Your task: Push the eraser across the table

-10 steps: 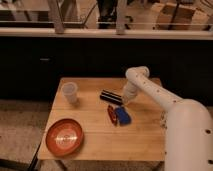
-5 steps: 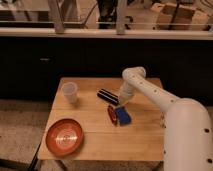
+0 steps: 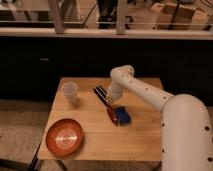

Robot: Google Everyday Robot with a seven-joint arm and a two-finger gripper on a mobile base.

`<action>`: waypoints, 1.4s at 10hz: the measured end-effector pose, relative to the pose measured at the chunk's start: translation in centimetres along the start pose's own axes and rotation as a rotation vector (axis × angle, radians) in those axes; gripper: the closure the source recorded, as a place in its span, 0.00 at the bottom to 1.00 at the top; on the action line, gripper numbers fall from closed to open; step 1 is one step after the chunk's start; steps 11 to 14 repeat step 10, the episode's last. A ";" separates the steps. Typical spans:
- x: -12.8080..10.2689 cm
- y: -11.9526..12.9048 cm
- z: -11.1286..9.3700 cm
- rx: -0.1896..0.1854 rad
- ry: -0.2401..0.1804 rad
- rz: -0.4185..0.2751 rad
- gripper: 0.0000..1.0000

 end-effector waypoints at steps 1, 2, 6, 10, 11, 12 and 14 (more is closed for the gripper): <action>-0.9 -0.9 -0.1 0.003 0.011 -0.045 1.00; -1.3 -1.4 0.0 0.008 0.020 -0.062 1.00; 0.1 -1.9 -0.9 0.017 0.085 -0.054 1.00; 3.7 -1.0 -4.0 0.040 0.112 0.045 1.00; 3.7 -1.0 -4.0 0.040 0.112 0.045 1.00; 3.7 -1.0 -4.0 0.040 0.112 0.045 1.00; 3.7 -1.0 -4.0 0.040 0.112 0.045 1.00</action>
